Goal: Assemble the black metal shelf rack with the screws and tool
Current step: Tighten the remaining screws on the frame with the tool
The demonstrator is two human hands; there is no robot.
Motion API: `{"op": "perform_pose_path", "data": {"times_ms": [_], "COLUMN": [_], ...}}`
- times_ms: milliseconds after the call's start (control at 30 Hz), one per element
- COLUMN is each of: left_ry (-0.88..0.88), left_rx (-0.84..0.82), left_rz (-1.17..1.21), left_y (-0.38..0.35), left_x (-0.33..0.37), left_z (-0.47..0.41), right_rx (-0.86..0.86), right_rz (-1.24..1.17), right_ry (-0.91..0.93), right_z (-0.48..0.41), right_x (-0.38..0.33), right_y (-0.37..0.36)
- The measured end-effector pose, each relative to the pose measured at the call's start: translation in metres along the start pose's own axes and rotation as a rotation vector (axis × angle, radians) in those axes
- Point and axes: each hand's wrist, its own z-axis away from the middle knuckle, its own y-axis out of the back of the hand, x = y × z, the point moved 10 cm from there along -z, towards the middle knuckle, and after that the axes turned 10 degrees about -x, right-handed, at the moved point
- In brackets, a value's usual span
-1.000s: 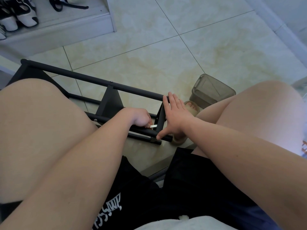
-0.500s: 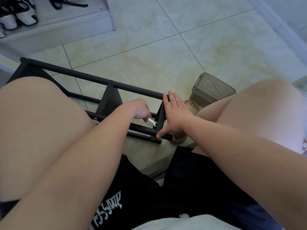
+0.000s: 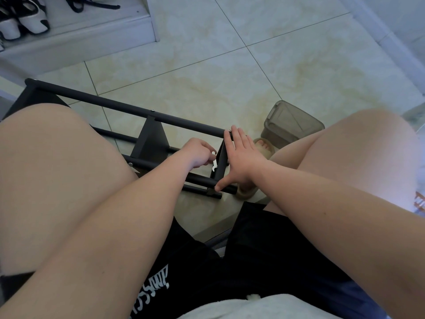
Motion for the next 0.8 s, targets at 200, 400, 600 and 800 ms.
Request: {"op": "perform_pose_path", "data": {"times_ms": [200, 400, 600, 800], "left_ry": [-0.038, 0.027, 0.115, 0.144], "left_rx": [0.058, -0.014, -0.102, -0.113], "left_rz": [0.077, 0.076, -0.003, -0.007], "left_y": [0.005, -0.004, -0.006, -0.005], "left_x": [0.005, -0.002, -0.012, -0.012], "left_z": [-0.001, -0.004, -0.007, -0.006], "right_rx": [0.002, 0.002, -0.011, -0.015], "right_rz": [0.001, 0.002, -0.005, 0.003], "right_ry": [-0.004, -0.005, -0.005, -0.007], "right_z": [-0.001, 0.0, 0.001, 0.0], "right_x": [0.0, 0.0, 0.0, -0.001], "right_y": [0.0, 0.0, 0.0, 0.0]}}
